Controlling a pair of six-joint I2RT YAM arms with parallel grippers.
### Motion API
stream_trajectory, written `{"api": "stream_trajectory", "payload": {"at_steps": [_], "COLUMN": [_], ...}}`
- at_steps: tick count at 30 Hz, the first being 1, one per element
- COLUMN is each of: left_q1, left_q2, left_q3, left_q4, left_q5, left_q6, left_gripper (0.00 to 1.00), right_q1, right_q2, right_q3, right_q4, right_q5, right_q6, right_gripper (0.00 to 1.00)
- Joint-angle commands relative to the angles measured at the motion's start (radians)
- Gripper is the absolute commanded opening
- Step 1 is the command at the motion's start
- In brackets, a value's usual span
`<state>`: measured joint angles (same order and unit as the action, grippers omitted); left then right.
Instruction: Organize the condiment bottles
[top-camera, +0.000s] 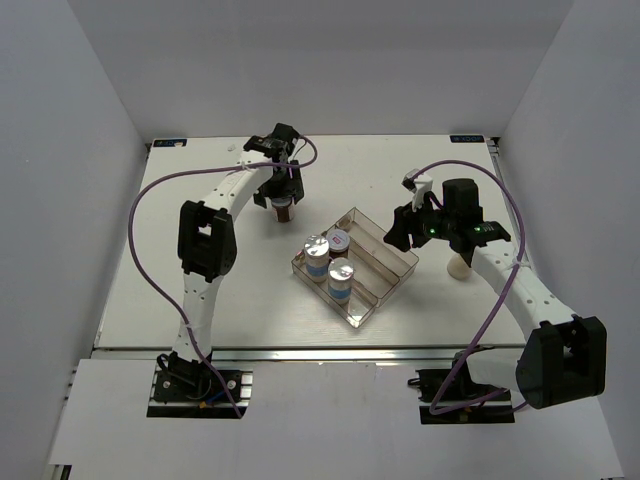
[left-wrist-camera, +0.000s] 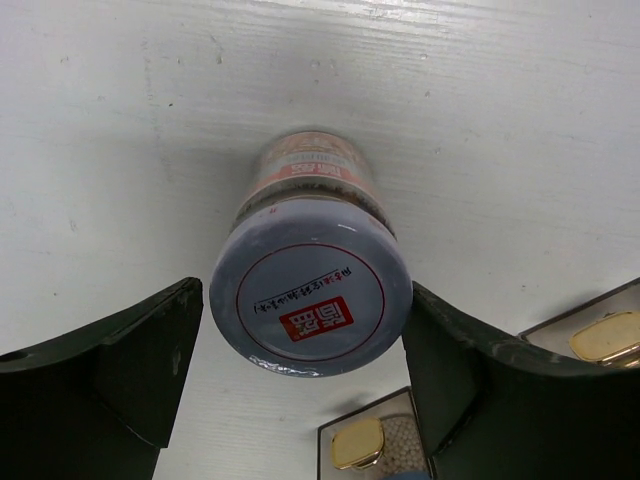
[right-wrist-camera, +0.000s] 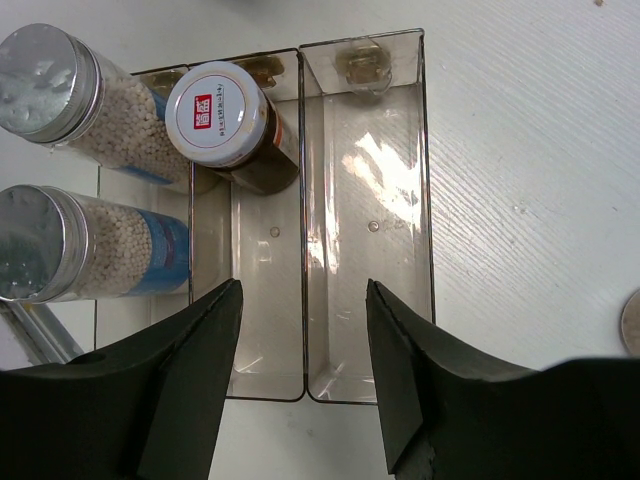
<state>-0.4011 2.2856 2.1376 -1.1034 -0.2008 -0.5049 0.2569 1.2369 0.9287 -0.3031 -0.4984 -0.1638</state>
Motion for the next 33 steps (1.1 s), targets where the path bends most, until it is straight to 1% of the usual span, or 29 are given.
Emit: {"api": "stream_trajectory", "payload": {"at_steps": [1,8,10,11,14,15,16,18,19,21,22,25,33], "left_q1": [0.004,0.004,0.004,0.004,0.004,0.004,0.004,0.002,0.004,0.002,0.001,-0.019,-0.082], "left_q2": [-0.026,-0.028,-0.031,-0.031,-0.028,-0.028,-0.032,-0.043,-0.055,-0.072,-0.084,-0.146,-0.299], "left_q3": [-0.008,-0.042,-0.054,-0.054,-0.056,-0.058,-0.062,-0.068,-0.07,-0.07,-0.07,-0.071,-0.084], "left_q4": [0.04,0.08,0.091,0.097,0.103,0.105,0.111,0.116,0.119,0.119,0.122,0.125,0.112], "left_q5": [-0.002,0.011,0.006,0.008,0.012,0.014,0.014,0.018,0.023,0.035,0.041,0.044,0.113], "left_q6": [0.009,0.012,0.016,0.016,0.016,0.016,0.016,0.017,0.02,0.035,0.043,0.08,0.138], "left_gripper": [0.88,0.82,0.79,0.77,0.67,0.62,0.52,0.37,0.25,0.15,0.05,0.0,0.0], "right_q1": [-0.004,-0.004,-0.004,-0.004,-0.004,-0.004,-0.004,-0.004,-0.004,-0.004,-0.004,-0.004,-0.004], "right_q2": [-0.002,-0.007,-0.007,-0.007,-0.01,-0.01,-0.013,-0.014,-0.014,-0.017,-0.017,-0.017,-0.007], "right_q3": [0.045,0.039,0.038,0.038,0.036,0.036,0.033,0.032,0.03,0.029,0.029,0.03,0.036], "right_q4": [0.022,0.021,0.019,0.021,0.019,0.019,0.019,0.018,0.018,0.016,0.016,0.016,0.024], "right_q5": [0.003,0.001,0.003,0.003,0.004,0.006,0.008,0.008,0.008,0.008,0.008,0.004,-0.008], "right_q6": [0.003,0.003,0.003,0.003,0.001,0.0,0.0,-0.002,0.0,0.0,0.0,0.0,0.006], "right_gripper": [0.59,0.59,0.58,0.58,0.59,0.58,0.59,0.59,0.59,0.58,0.58,0.58,0.58]}}
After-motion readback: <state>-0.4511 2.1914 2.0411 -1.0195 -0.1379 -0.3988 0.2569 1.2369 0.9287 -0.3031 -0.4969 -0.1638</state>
